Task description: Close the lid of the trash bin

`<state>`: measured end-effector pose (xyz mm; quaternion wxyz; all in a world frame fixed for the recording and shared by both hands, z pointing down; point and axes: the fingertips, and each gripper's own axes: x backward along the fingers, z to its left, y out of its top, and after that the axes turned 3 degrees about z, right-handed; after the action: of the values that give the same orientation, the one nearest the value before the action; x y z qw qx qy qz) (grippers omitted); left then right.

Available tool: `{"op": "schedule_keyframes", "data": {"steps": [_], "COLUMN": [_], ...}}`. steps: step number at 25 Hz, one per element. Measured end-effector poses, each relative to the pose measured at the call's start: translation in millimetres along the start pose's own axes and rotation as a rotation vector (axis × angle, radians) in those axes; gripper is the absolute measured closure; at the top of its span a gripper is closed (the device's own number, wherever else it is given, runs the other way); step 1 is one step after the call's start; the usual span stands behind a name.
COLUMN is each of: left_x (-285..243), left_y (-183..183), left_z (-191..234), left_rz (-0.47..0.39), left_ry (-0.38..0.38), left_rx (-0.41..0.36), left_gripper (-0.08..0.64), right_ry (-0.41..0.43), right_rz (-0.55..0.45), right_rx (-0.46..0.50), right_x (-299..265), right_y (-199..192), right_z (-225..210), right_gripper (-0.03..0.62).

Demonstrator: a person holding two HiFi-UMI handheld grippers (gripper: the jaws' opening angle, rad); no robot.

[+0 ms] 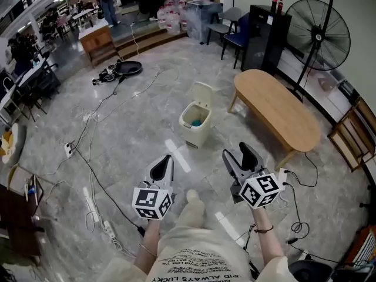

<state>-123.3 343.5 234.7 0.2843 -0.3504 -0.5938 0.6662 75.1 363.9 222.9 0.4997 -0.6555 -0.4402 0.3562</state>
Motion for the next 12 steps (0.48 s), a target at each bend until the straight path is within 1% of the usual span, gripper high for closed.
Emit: {"op": "schedule_keyframes", "data": {"steps": [5,9,12], "left_x": [-32.2,-65.5,-95.2], "left_y": [-3.6,-6.2,-7.7], "left_z": [14.2,30.4,43.4], "left_rz": [0.013,0.026,0.041], "left_ry": [0.003,0.011,0.009], "left_rx": [0.011,0.025,0.035], "left_gripper": [0.537,0.537,0.537], "right_ry": [0.003,0.006,0.013], "right_rz": [0.026,0.047,0.067], "right_rx": [0.001,-0.004,-0.038], "right_x": [-31.0,-62.2,-90.2], "right_y": [-5.6,-8.4,-10.7], "right_z": [-17.5,-38.3,-56.2], "right_gripper": [0.282,0.273,0.273]}}
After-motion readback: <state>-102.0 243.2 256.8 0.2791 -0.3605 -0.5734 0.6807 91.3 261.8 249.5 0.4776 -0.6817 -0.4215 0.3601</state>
